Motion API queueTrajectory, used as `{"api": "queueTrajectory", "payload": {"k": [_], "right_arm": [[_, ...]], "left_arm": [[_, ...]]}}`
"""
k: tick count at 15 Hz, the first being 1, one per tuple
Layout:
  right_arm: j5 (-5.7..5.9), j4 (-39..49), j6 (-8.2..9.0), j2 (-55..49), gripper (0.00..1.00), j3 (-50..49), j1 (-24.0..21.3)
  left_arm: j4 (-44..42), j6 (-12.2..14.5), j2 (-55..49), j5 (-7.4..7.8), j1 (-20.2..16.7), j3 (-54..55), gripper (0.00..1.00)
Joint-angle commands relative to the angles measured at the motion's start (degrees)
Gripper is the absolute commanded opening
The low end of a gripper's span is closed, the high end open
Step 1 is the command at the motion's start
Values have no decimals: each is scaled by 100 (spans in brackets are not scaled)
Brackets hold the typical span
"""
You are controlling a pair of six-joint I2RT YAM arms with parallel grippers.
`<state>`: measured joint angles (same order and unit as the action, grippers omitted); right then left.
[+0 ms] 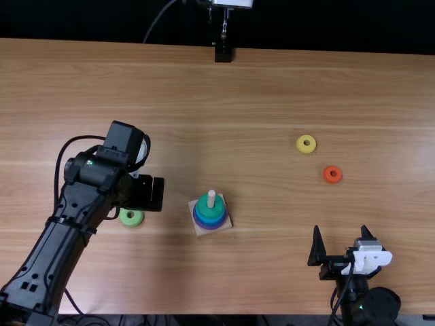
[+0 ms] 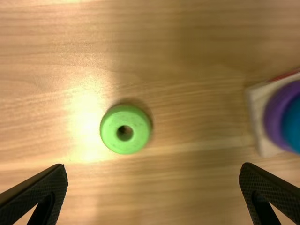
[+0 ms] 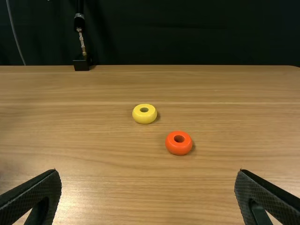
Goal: Build the Hanoi tower: stack the rings onto the peg from bottom to top in this color order: purple, dark blue, light blue, dark green, light green, yellow, orange.
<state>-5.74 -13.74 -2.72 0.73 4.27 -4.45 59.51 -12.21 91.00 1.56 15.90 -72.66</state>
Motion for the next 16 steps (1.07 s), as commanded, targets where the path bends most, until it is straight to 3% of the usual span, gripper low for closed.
{"api": "queueTrajectory", "payload": {"k": [1,5,8,12,15,16], "right_arm": [[-49,-478,-13,-73,100,-339,-56],[-49,-478,-13,-73,100,-339,-56],[-49,-478,-13,-73,100,-339,-56],[-49,-478,-13,-73,100,-339,-56],[-49,-478,-13,-73,100,-339,-56],[-49,-478,-13,-73,100,-339,-56]], "left_arm": [[-44,598,-144,12,-61,288,100],[-76,799,-3,23,-263,692,100],[-435,1168,374,23,-386,789,100],[-1194,1179,629,23,-421,1079,100],[-1226,1179,708,44,-474,1237,100],[-1236,1179,708,139,-474,1307,100]]}}
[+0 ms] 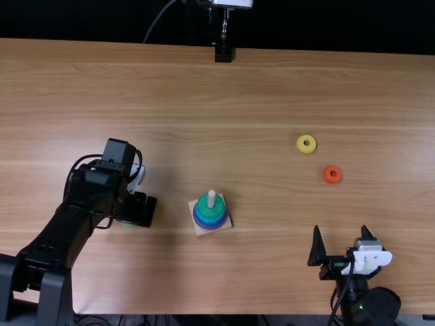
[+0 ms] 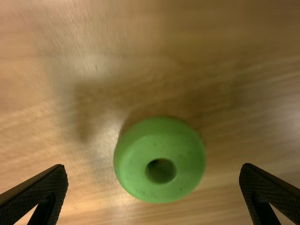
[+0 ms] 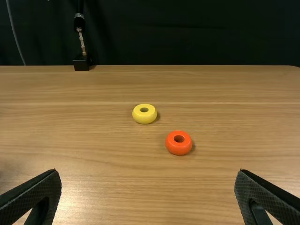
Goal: Build the Hanoi tower: stack the rings onto the peg from bottom to top in this color order: purple, dark blue, light blue, dark green, light green, yellow, orange.
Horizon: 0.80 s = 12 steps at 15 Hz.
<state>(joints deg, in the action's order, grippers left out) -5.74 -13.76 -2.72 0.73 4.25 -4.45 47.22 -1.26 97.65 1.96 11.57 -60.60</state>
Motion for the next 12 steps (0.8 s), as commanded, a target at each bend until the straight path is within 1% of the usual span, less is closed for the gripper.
{"api": "queueTrajectory", "payload": {"k": [1,2,6,9,12], "right_arm": [[-49,-476,-13,-73,100,-337,-56],[-49,-476,-13,-73,100,-337,-56],[-49,-476,-13,-73,100,-337,-56],[-49,-476,-13,-73,100,-337,-56],[-49,-476,-13,-73,100,-337,-56]], "left_arm": [[-8,94,44,205,-59,127,100],[-8,94,44,268,-94,145,100],[-50,83,62,279,-111,189,100],[-293,94,202,279,-173,233,100],[-345,115,211,268,-173,268,100]]}}
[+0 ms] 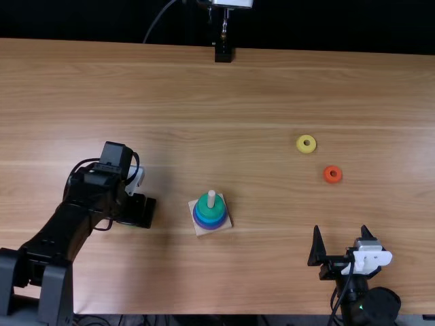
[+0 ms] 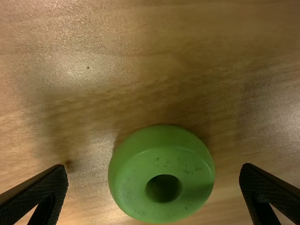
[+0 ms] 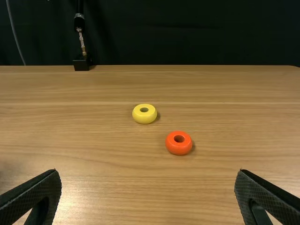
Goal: Build the Hanoi tower: stack the rings onto the peg from bottom to top in this color order: purple, dark blue, light blue, dark green, light green, yellow, orange.
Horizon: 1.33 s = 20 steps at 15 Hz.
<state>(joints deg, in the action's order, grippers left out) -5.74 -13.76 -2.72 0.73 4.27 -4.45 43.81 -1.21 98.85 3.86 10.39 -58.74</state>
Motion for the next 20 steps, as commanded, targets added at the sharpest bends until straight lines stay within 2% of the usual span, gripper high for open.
{"api": "queueTrajectory", "payload": {"k": [1,4,9,10,11,12,13,14,15,20], "right_arm": [[-49,-476,-13,-73,100,-339,-56],[-49,-476,-13,-73,100,-339,-56],[-49,-476,-13,-73,100,-339,-56],[-49,-476,-13,-73,100,-339,-56],[-49,-476,-13,-73,100,-339,-56],[-49,-476,-13,-73,100,-339,-56],[-49,-476,-13,-73,100,-339,-56],[-49,-476,-13,-73,100,-339,-56],[-49,-476,-13,-73,100,-339,-56],[-49,-476,-13,-73,100,-339,-56]], "left_arm": [[-4,111,91,78,-55,91,100],[6,490,179,68,-64,100,100],[17,490,187,78,-55,126,100],[-4,501,179,47,-64,170,81],[-99,501,179,4,-55,205,48],[-373,501,179,-48,-64,223,23],[-574,469,179,-122,-64,293,5],[-616,427,170,-196,-55,319,0],[-616,417,170,-238,-55,319,0],[-500,417,135,-249,-55,214,0]]}}
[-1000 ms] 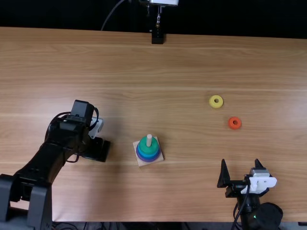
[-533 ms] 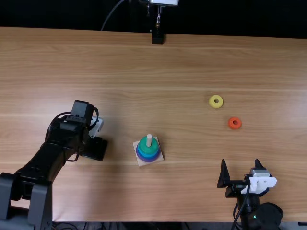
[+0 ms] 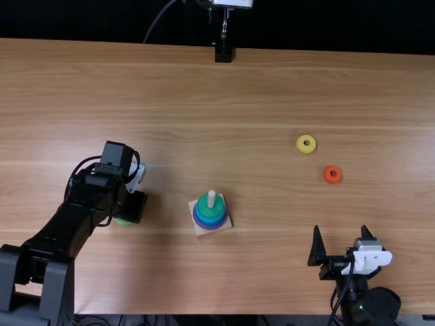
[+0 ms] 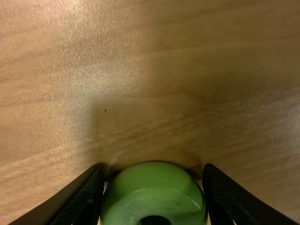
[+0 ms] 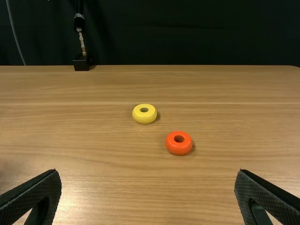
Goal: Build the Hanoi tower: stack the rings onto the peg from bottom to top in this color order: purple, dark blue, light blue, dark green, light green, yellow, orange.
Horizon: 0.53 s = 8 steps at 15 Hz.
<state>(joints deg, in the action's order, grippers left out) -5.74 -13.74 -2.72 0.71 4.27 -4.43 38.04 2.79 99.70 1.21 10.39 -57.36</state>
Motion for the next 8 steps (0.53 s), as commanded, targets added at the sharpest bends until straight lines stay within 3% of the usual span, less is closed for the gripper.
{"api": "queueTrajectory", "payload": {"k": [1,8], "right_arm": [[-49,-478,-13,-71,100,-339,-58],[-49,-478,-13,-71,100,-339,-58]], "left_arm": [[161,17,32,16,-55,32,0],[2809,-26,-65,37,15,-2358,0]]}}
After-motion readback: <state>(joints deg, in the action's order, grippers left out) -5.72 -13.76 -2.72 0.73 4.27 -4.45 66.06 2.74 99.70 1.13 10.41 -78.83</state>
